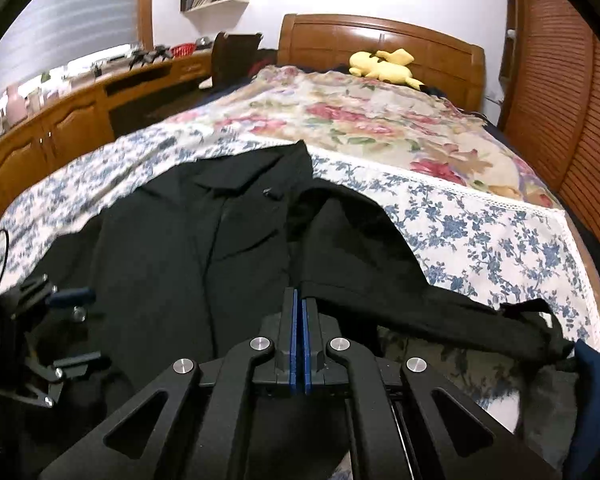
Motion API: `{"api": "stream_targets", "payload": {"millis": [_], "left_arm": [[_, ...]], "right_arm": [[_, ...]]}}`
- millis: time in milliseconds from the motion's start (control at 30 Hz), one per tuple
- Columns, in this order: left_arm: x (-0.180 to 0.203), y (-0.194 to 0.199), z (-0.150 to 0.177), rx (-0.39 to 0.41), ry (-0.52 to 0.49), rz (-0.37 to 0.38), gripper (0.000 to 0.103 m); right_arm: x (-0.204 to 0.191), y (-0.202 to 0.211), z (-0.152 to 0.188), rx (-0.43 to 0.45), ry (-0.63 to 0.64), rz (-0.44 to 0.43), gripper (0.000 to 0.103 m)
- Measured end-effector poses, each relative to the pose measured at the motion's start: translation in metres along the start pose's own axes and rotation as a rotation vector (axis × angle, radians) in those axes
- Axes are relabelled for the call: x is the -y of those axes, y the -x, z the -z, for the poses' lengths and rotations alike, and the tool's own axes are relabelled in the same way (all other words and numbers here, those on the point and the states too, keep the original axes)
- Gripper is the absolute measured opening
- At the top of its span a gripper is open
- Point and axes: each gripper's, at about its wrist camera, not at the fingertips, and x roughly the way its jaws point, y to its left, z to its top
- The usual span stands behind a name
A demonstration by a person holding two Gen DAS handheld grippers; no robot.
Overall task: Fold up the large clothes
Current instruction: 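Fold the held sleeve across the coat front toward the left gripper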
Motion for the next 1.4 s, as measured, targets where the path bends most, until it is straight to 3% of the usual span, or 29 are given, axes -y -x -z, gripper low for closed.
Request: {"api": "stream_targets", "payload": {"millis": [300, 400, 467, 533, 800, 900, 1067, 1400], "left_arm": [[0.000, 0.000, 0.000, 0.000, 0.000, 0.000, 0.077], [0.000, 0.000, 0.000, -0.001, 0.000, 0.000, 0.077], [0.000, 0.000, 0.000, -0.001, -0.001, 0.000, 0.077], [0.000, 0.000, 0.000, -0.001, 0.000, 0.000, 0.077], [0.000, 0.000, 0.000, -0.001, 0.001, 0.003, 0.077], [0.000, 0.000, 0.000, -0.002, 0.001, 0.004, 0.077], [0.000, -0.001, 0.000, -0.001, 0.000, 0.003, 0.077], [0.000, 0.000, 0.000, -0.002, 0.001, 0.002, 0.077]], "right_arm": [[0.012, 0.033, -0.014, 0.031, -0.028, 0.056, 0.006], [0.022, 0.051, -0.020, 0.085, -0.038, 0.091, 0.027], [0.029, 0.055, -0.019, 0.100, -0.052, 0.129, 0.053], [0.042, 0.052, -0.019, 0.098, -0.073, 0.164, 0.056], [0.102, -0.001, 0.002, -0.047, -0.197, 0.324, 0.056], [0.109, -0.001, 0.011, -0.043, -0.281, 0.295, 0.056], [0.110, -0.006, 0.019, -0.077, -0.299, 0.321, 0.065], [0.128, -0.013, 0.028, -0.136, -0.403, 0.315, 0.066]]}}
